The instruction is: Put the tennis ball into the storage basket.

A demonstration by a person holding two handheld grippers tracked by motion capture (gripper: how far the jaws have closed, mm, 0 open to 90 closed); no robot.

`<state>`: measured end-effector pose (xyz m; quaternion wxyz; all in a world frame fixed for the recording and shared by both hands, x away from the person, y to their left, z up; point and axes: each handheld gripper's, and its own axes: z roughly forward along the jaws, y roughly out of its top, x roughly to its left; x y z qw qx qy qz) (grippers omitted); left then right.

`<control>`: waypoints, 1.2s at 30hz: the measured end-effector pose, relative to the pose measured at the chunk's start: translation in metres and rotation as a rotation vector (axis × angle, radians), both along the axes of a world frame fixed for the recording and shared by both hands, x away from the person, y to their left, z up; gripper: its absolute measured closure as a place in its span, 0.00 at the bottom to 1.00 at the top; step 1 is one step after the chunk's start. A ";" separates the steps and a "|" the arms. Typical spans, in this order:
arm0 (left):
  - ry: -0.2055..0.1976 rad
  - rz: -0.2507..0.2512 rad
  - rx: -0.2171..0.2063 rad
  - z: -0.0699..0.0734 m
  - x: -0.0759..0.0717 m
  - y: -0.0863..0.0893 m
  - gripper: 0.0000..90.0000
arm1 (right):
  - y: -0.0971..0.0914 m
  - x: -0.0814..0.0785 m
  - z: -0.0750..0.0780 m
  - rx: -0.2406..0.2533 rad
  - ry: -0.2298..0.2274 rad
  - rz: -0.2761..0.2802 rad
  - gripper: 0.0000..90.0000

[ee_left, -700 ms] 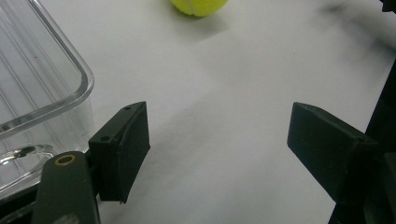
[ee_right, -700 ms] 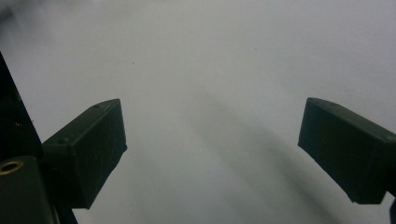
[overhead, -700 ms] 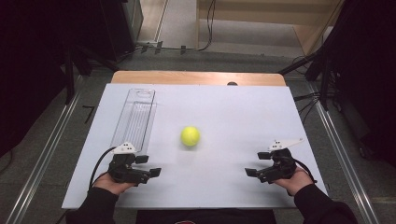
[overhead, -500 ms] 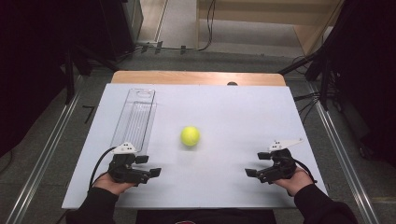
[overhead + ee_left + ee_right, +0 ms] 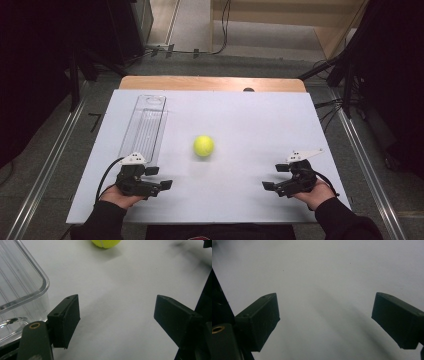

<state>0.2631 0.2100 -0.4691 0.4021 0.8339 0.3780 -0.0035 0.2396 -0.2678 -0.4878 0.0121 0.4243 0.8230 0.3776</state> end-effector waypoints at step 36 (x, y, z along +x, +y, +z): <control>0.013 -0.015 0.006 0.003 0.002 -0.005 0.24 | 0.001 0.000 -0.002 -0.016 0.013 0.010 0.06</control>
